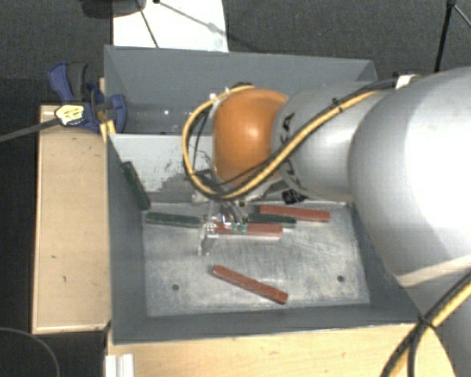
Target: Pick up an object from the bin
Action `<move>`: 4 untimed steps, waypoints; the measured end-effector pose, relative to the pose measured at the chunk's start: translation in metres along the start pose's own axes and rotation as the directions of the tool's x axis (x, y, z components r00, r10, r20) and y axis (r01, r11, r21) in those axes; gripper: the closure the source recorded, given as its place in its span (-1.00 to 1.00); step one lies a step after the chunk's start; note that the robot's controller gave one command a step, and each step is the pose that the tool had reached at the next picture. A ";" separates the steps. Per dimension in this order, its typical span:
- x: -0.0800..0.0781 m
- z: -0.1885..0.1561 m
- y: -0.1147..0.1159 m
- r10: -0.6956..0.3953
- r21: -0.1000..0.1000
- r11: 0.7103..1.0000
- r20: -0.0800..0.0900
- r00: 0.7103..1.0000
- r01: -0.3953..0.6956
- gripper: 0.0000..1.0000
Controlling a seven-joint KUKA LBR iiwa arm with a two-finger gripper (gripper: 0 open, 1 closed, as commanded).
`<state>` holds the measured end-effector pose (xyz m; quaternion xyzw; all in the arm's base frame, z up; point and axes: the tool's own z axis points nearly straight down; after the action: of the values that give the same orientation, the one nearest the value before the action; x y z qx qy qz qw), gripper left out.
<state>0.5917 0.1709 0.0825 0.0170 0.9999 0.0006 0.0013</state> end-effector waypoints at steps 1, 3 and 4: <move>0.003 0.009 0.077 0.262 0.006 0.965 0.005 0.965 -0.262 1.00; 0.004 0.006 0.076 0.262 0.007 0.965 0.003 0.965 -0.262 1.00; 0.005 -0.010 0.077 0.262 0.006 0.965 -0.004 0.965 -0.262 1.00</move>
Offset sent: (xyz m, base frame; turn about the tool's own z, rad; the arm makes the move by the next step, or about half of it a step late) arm 0.0000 0.0000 0.0000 0.0000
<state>0.5888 0.2481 0.0928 0.1492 0.9888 -0.0020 -0.0011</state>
